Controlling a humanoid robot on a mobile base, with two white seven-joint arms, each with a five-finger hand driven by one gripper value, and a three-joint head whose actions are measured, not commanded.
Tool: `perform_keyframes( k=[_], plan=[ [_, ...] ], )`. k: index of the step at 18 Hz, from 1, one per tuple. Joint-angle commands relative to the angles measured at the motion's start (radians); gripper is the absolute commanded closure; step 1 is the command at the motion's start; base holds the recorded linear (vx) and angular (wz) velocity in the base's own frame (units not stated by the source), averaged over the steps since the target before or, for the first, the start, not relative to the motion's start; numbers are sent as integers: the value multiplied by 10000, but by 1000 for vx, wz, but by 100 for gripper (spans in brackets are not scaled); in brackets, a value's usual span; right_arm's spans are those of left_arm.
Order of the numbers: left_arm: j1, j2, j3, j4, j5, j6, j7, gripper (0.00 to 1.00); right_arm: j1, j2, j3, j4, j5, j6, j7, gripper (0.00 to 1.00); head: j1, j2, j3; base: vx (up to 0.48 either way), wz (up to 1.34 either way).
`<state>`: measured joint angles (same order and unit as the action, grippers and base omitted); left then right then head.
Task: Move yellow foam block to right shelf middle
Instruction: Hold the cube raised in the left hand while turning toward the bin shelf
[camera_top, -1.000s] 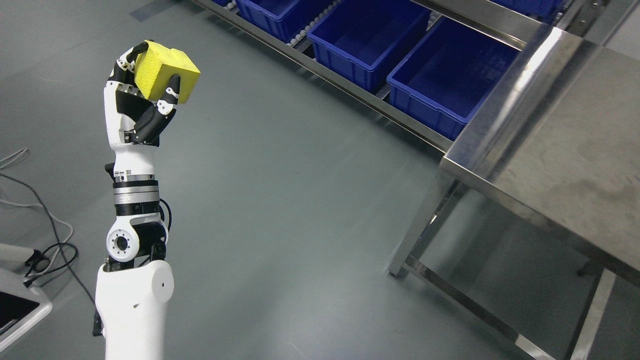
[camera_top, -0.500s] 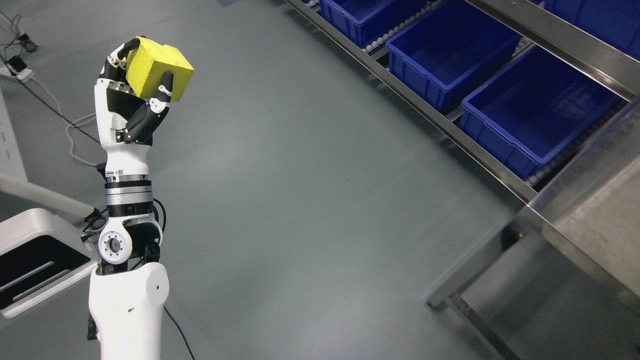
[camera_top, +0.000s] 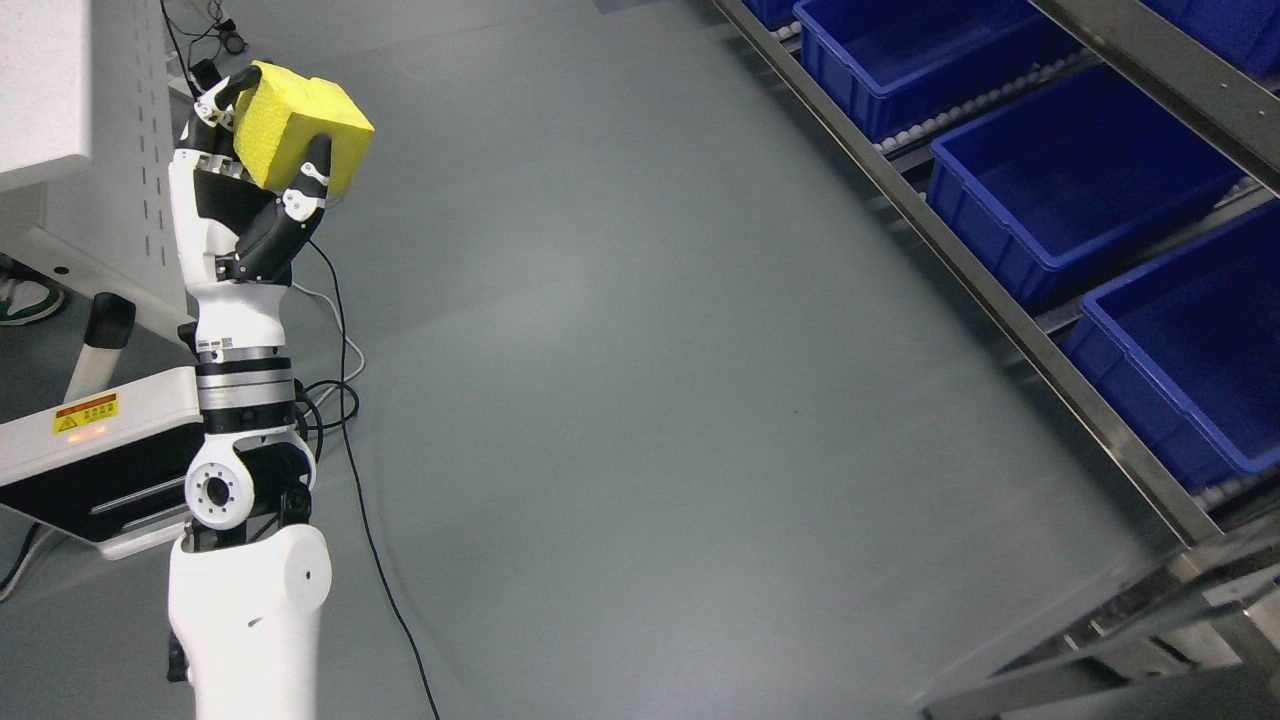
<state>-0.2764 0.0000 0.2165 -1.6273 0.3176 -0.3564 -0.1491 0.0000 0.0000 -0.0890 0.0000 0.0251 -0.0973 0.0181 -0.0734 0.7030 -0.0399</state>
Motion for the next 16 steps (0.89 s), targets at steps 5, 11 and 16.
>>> perform_keyframes(
  k=[5,11,16],
  plan=[
    [34,174,75,-278,0,5,3,62,-31,-175,0,-174,-251,7,3,0,0,0,0,225,214],
    [80,174,90,-401,0,5,3,62,-31,-175,0,-174,-251,7,3,0,0,0,0,276,89],
    [95,174,90,-417,0,51,3,62,-15,-175,0,-174,-251,7,3,0,0,0,0,310,-2]
  ],
)
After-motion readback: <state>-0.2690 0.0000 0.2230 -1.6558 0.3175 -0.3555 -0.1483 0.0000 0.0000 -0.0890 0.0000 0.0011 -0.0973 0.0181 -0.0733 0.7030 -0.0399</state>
